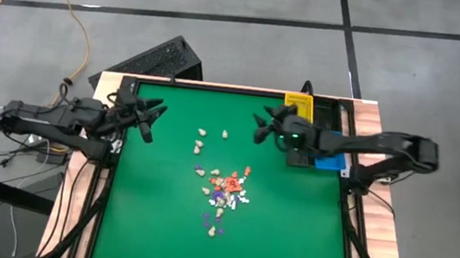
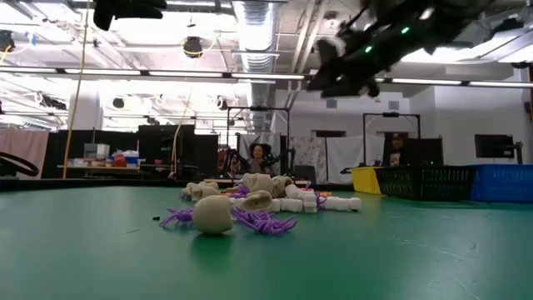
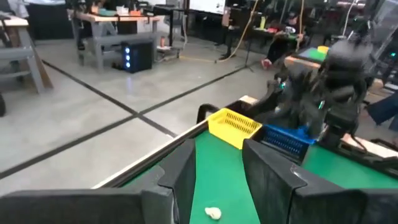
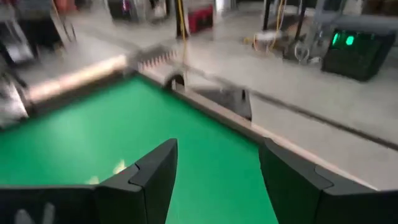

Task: Sort Halloween decoration
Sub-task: Put the gray skull toy into the top black basket

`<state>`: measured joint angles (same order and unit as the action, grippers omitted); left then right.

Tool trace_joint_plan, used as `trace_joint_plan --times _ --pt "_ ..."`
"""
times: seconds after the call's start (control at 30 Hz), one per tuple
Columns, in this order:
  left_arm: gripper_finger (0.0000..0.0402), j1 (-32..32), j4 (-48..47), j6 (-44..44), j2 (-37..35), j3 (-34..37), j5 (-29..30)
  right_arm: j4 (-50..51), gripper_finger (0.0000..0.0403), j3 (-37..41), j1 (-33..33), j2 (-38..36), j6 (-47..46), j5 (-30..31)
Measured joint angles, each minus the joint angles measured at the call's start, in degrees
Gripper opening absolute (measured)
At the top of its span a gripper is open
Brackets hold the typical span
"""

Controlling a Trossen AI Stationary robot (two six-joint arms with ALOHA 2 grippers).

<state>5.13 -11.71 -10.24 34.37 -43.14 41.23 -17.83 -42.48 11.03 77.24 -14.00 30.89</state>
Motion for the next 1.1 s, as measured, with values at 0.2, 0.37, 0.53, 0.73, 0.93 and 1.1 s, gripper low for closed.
trace_joint_plan --times 0.2,0.37,0.53,0.73,0.93,1.1 --pt "0.0121 -0.05 -2.5 -2.5 0.0 0.18 0.29 0.5 0.0245 -9.36 -0.99 14.9 3.49 -1.33" --pt "0.0121 -0.09 -5.61 -5.5 0.39 0.2 1.66 1.24 0.0244 -15.68 -1.85 24.5 1.87 -2.08" --pt "0.0121 -0.09 -7.54 -6.69 0.51 0.22 3.18 -2.76 0.0244 -17.4 -3.62 31.03 1.26 -0.67" --pt "0.0121 -0.09 -11.34 -8.23 0.53 0.24 4.62 -9.08 0.0244 -17.36 -5.12 36.67 0.49 5.13" --pt "0.0121 -0.09 -12.06 -8.48 0.52 0.24 4.81 -11.97 0.0244 -17.4 -5.31 39.78 1.79 6.34" --pt "0.0121 -0.09 -12.04 -8.44 0.55 0.24 5.29 -11.34 0.0244 -17.4 -5.21 42.06 -0.5 6.18"
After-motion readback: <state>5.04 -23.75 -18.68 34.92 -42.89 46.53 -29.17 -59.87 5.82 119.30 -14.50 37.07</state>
